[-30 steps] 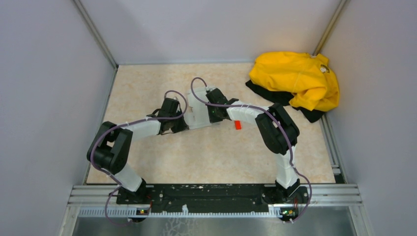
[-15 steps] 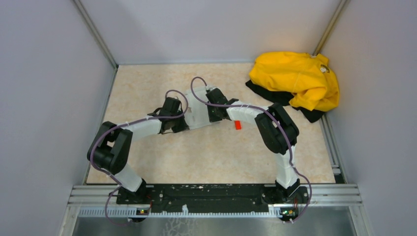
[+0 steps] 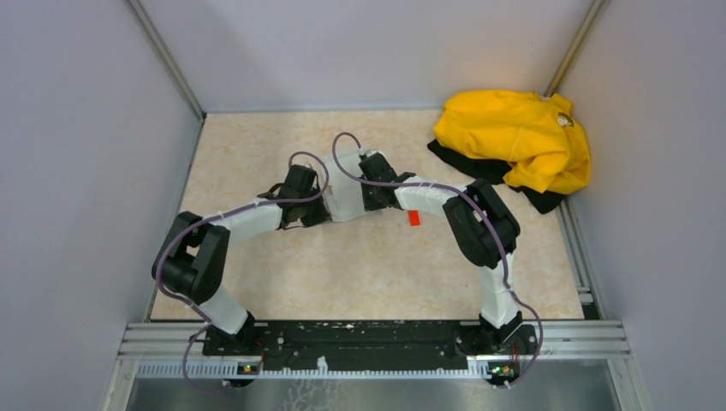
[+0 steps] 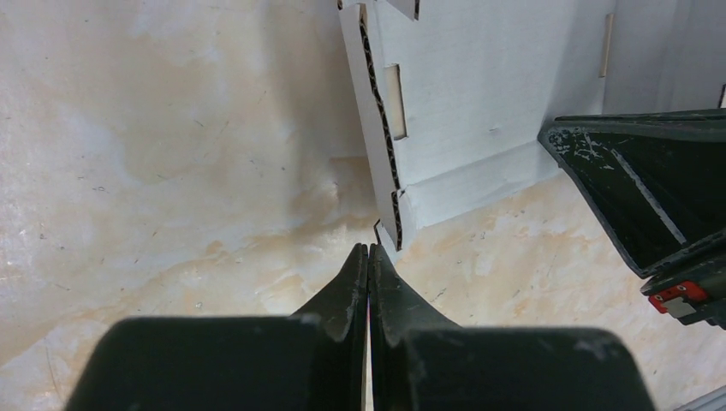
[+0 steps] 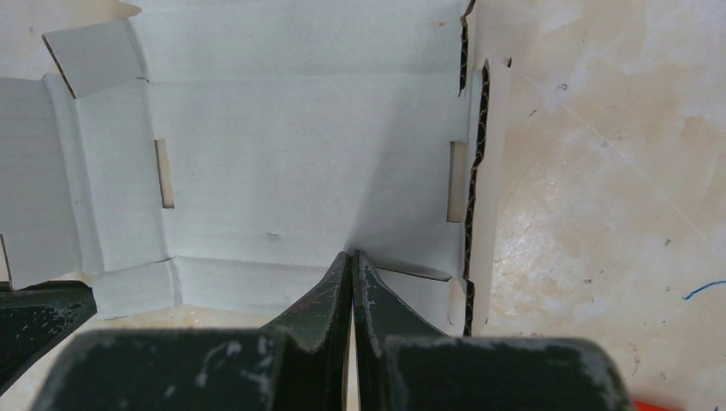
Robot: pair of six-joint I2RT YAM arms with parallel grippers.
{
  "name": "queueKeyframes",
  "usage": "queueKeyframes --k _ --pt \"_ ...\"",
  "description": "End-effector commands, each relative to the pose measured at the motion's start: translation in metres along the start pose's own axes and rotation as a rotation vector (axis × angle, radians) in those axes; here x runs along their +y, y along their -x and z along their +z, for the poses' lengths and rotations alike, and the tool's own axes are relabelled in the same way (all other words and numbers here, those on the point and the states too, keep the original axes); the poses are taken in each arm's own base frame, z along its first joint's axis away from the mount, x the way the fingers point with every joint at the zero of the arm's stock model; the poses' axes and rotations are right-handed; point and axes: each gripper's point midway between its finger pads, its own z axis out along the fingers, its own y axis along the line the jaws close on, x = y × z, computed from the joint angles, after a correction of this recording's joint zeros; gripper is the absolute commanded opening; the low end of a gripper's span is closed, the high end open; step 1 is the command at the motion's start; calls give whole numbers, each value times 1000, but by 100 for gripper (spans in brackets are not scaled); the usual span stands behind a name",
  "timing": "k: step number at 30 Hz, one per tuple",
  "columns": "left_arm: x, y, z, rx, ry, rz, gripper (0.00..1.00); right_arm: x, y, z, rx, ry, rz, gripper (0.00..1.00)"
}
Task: Fold the paper box
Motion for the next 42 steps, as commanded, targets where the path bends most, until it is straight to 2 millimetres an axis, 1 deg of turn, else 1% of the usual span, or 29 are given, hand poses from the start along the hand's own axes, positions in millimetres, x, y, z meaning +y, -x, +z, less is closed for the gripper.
queueKeyframes --k 1,9,18,22,25,28,29,30,32,33,34,35,37,39,40,42 --pt "-34 20 -11 -55 -99 -5 2 -43 -107 19 310 -133 -33 0" --pt "-43 24 -12 -63 -116 -6 2 -43 -109 20 312 -131 -31 0" --pt "-57 23 -3 -54 -125 7 2 -44 -112 21 317 -132 -30 0" --pt "-62 20 5 -39 -123 19 2 -44 -114 21 320 -131 -30 0" --pt "-61 16 8 -27 -114 25 1 -45 -116 21 324 -132 -29 0" --pt "-56 23 -2 -56 -81 46 2 -46 -119 21 331 -134 -32 0" --pt "-54 27 -9 -77 -69 67 4 -46 -119 21 331 -135 -32 0" --pt "-50 31 -14 -93 -53 80 13 -46 -119 21 331 -134 -34 0" --pt "-46 31 -25 -94 -38 89 40 -46 -119 21 330 -133 -34 0" --pt "-44 30 -30 -95 -38 92 47 -45 -119 21 329 -131 -33 0" --pt "-43 29 -34 -100 -42 92 48 -45 -118 21 327 -130 -33 0" --pt "-40 27 -38 -107 -45 86 48 -44 -118 21 329 -127 -33 0" --pt "-36 25 -45 -125 -66 76 44 -44 -118 22 327 -123 -32 0" --pt "-31 18 -47 -140 -103 69 42 -44 -119 21 331 -126 -33 0" --pt "-36 14 -49 -136 -159 78 42 -44 -119 21 330 -125 -35 0" --pt "-42 8 -52 -147 -256 79 45 -45 -120 21 333 -127 -36 0"
